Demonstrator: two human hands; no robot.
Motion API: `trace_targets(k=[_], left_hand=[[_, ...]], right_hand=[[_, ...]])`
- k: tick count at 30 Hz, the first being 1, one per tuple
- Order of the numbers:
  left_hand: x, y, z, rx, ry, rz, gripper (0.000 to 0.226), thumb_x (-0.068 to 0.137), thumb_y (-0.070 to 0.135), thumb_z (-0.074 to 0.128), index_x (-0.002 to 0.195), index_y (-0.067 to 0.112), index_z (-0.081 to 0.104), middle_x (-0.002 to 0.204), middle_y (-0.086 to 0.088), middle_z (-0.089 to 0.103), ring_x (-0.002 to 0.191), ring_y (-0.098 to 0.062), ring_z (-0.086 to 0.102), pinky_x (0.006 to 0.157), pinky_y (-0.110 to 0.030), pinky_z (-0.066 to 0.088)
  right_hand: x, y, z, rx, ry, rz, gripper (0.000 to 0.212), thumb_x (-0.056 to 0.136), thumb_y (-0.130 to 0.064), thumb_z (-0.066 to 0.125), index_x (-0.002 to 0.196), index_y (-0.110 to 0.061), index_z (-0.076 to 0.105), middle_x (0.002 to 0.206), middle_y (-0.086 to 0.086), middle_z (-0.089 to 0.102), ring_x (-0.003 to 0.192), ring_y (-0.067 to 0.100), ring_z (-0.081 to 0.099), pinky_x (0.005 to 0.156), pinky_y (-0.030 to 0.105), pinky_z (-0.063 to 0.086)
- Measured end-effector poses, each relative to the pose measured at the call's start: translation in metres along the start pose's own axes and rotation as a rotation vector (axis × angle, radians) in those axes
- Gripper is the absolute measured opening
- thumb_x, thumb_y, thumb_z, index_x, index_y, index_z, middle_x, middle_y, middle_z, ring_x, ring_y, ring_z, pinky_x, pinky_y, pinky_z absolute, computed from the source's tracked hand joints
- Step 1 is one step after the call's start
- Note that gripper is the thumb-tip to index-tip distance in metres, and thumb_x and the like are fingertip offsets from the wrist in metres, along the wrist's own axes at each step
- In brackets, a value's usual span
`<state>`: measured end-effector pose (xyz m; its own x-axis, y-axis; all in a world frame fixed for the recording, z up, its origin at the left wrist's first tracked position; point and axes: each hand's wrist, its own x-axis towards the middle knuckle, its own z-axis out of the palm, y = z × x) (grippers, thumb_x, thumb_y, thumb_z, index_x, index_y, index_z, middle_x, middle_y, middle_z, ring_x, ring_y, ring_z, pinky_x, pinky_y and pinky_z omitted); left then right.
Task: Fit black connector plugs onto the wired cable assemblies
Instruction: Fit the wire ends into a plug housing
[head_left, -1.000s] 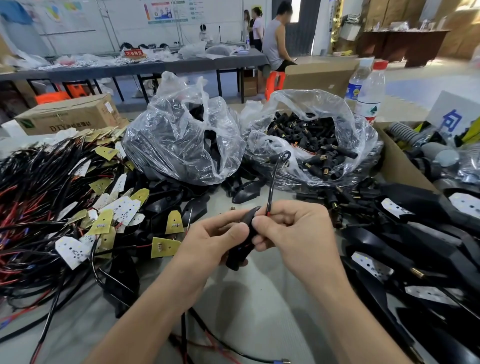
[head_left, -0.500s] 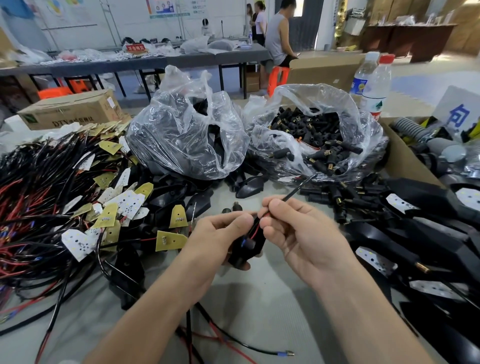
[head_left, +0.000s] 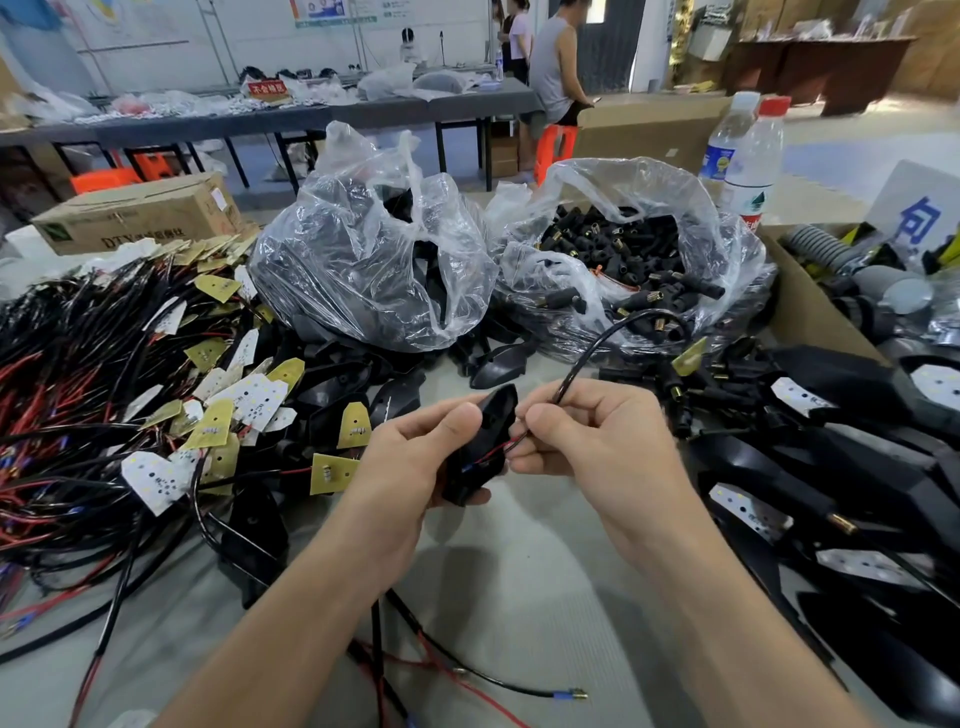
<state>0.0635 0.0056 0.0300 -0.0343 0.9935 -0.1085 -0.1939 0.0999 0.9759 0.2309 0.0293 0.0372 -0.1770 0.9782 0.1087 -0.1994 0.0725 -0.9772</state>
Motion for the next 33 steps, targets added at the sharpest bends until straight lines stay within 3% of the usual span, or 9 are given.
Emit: trace_targets(k=[5,13,19,21,24,26,29,31,33], left_hand=[[0.000,0.000,-0.002,0.028,-0.009,0.019,0.036,0.076,0.037,0.072,0.108,0.026,0.081,0.093,-0.005,0.079,0.077,-0.013,0.073,0.056,-0.026,0.055],[-0.002,0.000,0.000,0.078,-0.051,0.038,0.034,0.077,0.035,0.072,0.109,0.026,0.081,0.094,-0.006,0.078,0.075,-0.014,0.072,0.057,-0.026,0.056],[0.000,-0.005,0.003,0.026,-0.022,0.007,0.043,0.075,0.036,0.074,0.112,0.017,0.079,0.091,-0.017,0.074,0.073,-0.024,0.068,0.063,-0.034,0.057],[0.000,-0.003,0.004,0.006,-0.018,-0.005,0.047,0.077,0.036,0.072,0.116,0.009,0.076,0.099,-0.028,0.072,0.076,-0.031,0.067,0.067,-0.040,0.058],[0.001,-0.003,0.004,0.014,-0.039,-0.068,0.034,0.089,0.037,0.064,0.105,0.010,0.078,0.104,-0.023,0.076,0.080,-0.031,0.073,0.064,-0.037,0.061],[-0.001,-0.003,0.004,0.010,-0.087,-0.121,0.032,0.103,0.033,0.051,0.102,0.020,0.080,0.104,-0.014,0.078,0.081,-0.024,0.076,0.060,-0.035,0.061],[-0.005,-0.003,0.004,0.064,-0.183,-0.154,0.042,0.110,0.033,0.039,0.102,0.027,0.080,0.097,-0.010,0.078,0.076,-0.026,0.076,0.049,-0.032,0.058],[-0.006,-0.003,0.004,0.071,-0.199,-0.140,0.047,0.110,0.036,0.039,0.091,0.026,0.081,0.082,-0.012,0.076,0.057,-0.028,0.071,0.039,-0.025,0.047],[-0.005,-0.006,0.000,0.119,-0.149,-0.114,0.049,0.109,0.040,0.042,0.083,0.021,0.079,0.072,-0.012,0.072,0.037,-0.024,0.055,0.034,-0.017,0.032]], right_hand=[[0.002,0.000,-0.008,-0.049,-0.089,-0.025,0.021,0.094,0.011,0.060,0.083,0.000,0.074,0.073,0.020,0.072,0.059,0.023,0.068,0.058,0.027,0.058],[0.004,0.003,-0.008,-0.122,-0.003,-0.096,0.036,0.092,0.011,0.062,0.074,-0.015,0.077,0.064,0.012,0.071,0.055,0.020,0.068,0.056,0.028,0.058],[-0.001,0.002,-0.001,-0.162,-0.169,-0.017,0.028,0.091,0.013,0.061,0.076,-0.006,0.076,0.066,0.020,0.070,0.055,0.020,0.068,0.054,0.027,0.057],[-0.002,0.004,0.002,-0.279,-0.189,-0.010,0.021,0.088,0.008,0.065,0.077,-0.006,0.076,0.061,0.015,0.069,0.051,0.018,0.066,0.052,0.026,0.053],[-0.005,0.004,0.009,-0.530,-0.137,-0.047,0.012,0.079,-0.009,0.077,0.074,-0.020,0.078,0.054,-0.004,0.067,0.046,0.004,0.058,0.049,0.016,0.043],[-0.007,0.003,0.012,-0.613,-0.031,-0.073,0.016,0.073,-0.017,0.084,0.077,-0.031,0.078,0.061,-0.015,0.070,0.053,-0.001,0.062,0.051,0.012,0.044],[-0.010,0.005,0.018,-0.688,0.182,-0.177,0.023,0.061,-0.020,0.089,0.075,-0.029,0.074,0.079,-0.037,0.062,0.078,0.005,0.065,0.069,0.024,0.056],[-0.011,0.005,0.020,-0.751,0.259,-0.278,0.041,0.055,-0.022,0.089,0.082,-0.037,0.062,0.100,-0.042,0.051,0.096,0.004,0.058,0.081,0.009,0.045],[-0.009,0.006,0.018,-0.693,0.220,-0.267,0.061,0.056,-0.022,0.091,0.096,-0.047,0.052,0.106,-0.036,0.050,0.093,-0.008,0.055,0.075,0.002,0.038]])
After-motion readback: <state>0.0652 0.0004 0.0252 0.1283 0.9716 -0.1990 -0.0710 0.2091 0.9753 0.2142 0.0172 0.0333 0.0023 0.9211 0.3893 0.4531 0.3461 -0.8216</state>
